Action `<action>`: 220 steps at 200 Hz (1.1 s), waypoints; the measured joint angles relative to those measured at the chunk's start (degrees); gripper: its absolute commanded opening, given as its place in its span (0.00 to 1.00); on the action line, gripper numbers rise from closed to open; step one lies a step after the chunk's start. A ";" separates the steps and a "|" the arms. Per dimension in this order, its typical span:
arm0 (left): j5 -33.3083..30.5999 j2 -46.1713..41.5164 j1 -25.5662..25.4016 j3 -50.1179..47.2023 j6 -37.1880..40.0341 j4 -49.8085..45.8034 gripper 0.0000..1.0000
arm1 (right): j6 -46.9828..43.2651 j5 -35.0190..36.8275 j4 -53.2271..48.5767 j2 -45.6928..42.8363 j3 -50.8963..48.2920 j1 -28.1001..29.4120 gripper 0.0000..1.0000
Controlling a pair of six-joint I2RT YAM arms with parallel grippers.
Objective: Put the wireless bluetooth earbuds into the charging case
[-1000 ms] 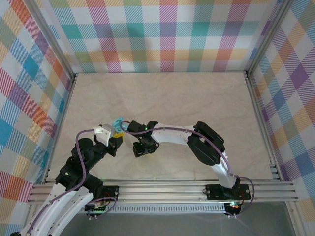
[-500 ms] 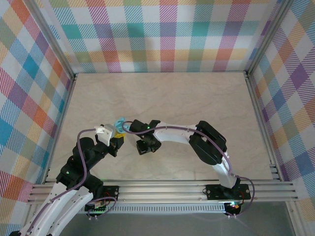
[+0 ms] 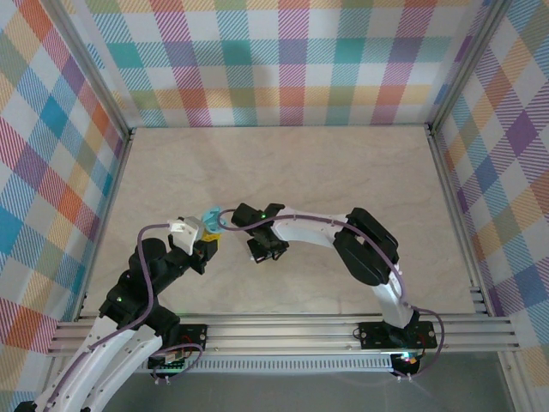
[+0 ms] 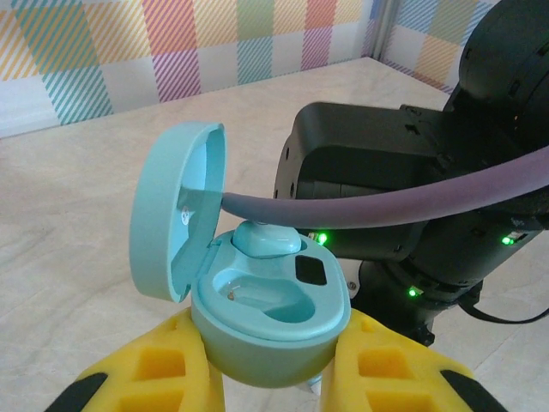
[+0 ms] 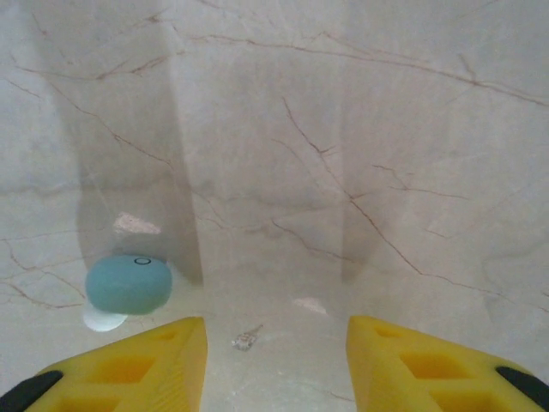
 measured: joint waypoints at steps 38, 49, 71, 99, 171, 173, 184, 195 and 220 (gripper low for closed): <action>0.46 -0.07 0.00 -0.02 0.04 -0.09 0.08 | 1.68 -1.38 2.16 -4.74 -2.99 -0.42 0.42; 0.46 -0.07 0.00 0.00 0.04 -0.11 0.08 | 3.04 -2.45 3.58 -6.27 -4.42 -0.42 0.40; 0.72 -0.07 0.00 0.00 0.02 -0.09 0.08 | 6.12 -4.76 7.30 -8.61 -8.00 -0.42 0.38; 0.83 -0.63 0.00 0.00 0.02 -0.17 0.08 | 10.12 -6.75 10.95 -9.68 -11.67 -0.42 0.34; 0.87 -1.38 0.00 0.00 0.02 -0.26 0.08 | 19.65 -10.56 16.44 -10.21 -13.55 -0.42 0.29; 0.90 -1.42 0.00 0.00 0.02 -0.28 0.08 | 19.82 -10.62 16.55 -10.19 -13.55 -0.42 0.29; 0.87 -1.68 0.00 0.00 0.02 -0.33 0.08 | 20.63 -11.08 16.79 -9.97 -13.53 -0.42 0.30; 0.87 -1.99 0.00 0.00 0.02 -0.39 0.08 | 21.11 -11.37 17.09 -9.46 -13.46 -0.42 0.30; 0.90 -2.40 0.00 0.00 0.02 -0.42 0.08 | 21.81 -11.67 17.07 -7.52 -12.76 -0.42 0.30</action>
